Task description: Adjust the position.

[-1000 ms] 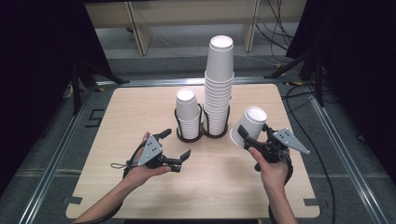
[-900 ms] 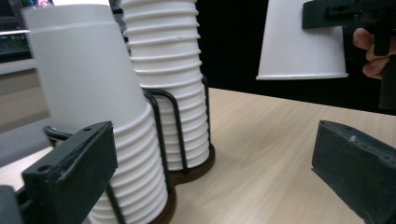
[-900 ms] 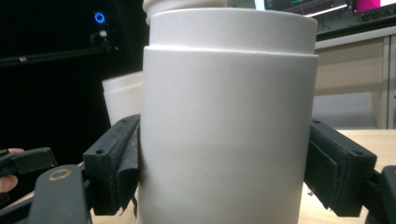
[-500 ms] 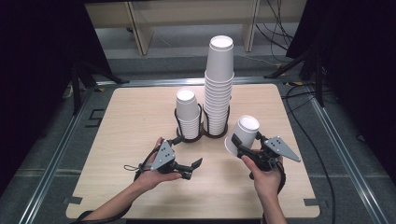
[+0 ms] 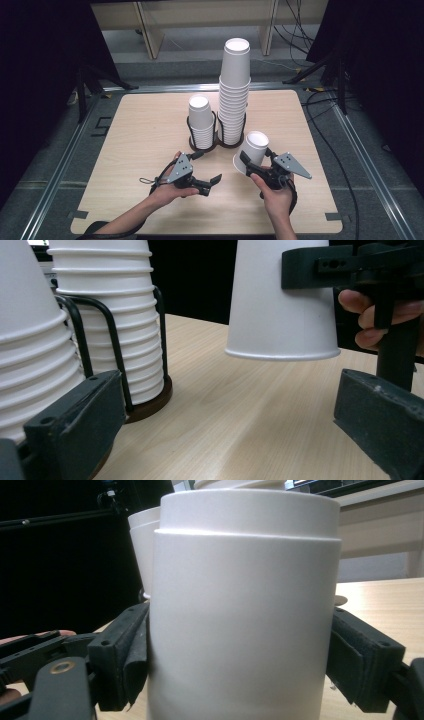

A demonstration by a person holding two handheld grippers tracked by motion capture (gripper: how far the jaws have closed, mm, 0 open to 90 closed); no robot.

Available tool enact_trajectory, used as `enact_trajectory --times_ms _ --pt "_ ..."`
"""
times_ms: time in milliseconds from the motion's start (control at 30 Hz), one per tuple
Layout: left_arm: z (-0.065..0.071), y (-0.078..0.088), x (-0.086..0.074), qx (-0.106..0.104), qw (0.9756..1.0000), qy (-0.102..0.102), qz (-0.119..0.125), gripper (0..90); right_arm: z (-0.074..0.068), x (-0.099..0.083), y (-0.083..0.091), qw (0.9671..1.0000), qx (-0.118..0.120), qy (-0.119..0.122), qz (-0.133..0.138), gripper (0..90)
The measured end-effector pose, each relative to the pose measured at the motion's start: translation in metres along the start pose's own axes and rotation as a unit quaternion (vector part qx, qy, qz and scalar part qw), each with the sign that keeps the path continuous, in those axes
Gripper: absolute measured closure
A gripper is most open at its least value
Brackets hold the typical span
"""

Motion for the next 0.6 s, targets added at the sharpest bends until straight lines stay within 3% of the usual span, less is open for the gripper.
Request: enact_trajectory --times_ms 100,133,300,333,367,400,533,600 --pt "0.001 -0.003 0.000 0.001 1.0000 -0.002 0.007 0.0 -0.002 -0.003 0.000 0.9999 0.003 -0.009 -0.004 19.8" --pt "0.001 -0.001 -0.001 0.000 1.0000 -0.005 -0.004 0.0 -0.002 -0.003 0.000 0.9999 0.003 -0.007 -0.008 19.8" --pt "0.003 -0.003 -0.004 -0.002 0.9999 -0.012 -0.011 0.0 -0.001 -0.005 -0.002 0.9999 0.001 -0.011 -0.004 19.8" --pt "0.004 -0.003 -0.005 -0.002 0.9999 -0.010 -0.009 0.0 -0.002 -0.005 -0.002 0.9997 0.004 -0.024 -0.006 19.7" --pt "0.005 -0.005 -0.005 -0.001 1.0000 -0.009 -0.002 0.0 0.000 -0.004 -0.003 0.9998 0.004 -0.017 0.001 19.8" --pt "0.005 -0.003 -0.006 -0.002 0.9998 -0.012 -0.013 0.0 0.000 -0.004 -0.004 0.9998 0.005 -0.020 0.000 19.7" --pt "0.004 -0.003 -0.007 0.001 0.9995 -0.027 -0.017 0.0 -0.001 -0.003 -0.007 0.9994 0.004 -0.034 -0.003 19.7" --pt "0.005 -0.005 -0.007 0.004 0.9995 -0.030 -0.008 0.0 -0.001 -0.002 -0.010 0.9994 0.009 -0.034 0.003 19.8"
Point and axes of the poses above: each handheld gripper's, and its own axes: y roughly backward along the jaws, x roughly out of its top, z roughly to its right, the point moved 6 cm from there along -y, roughly forward along the jaws, and after that the axes turned 15 degrees about -y, right-handed, at the moved point
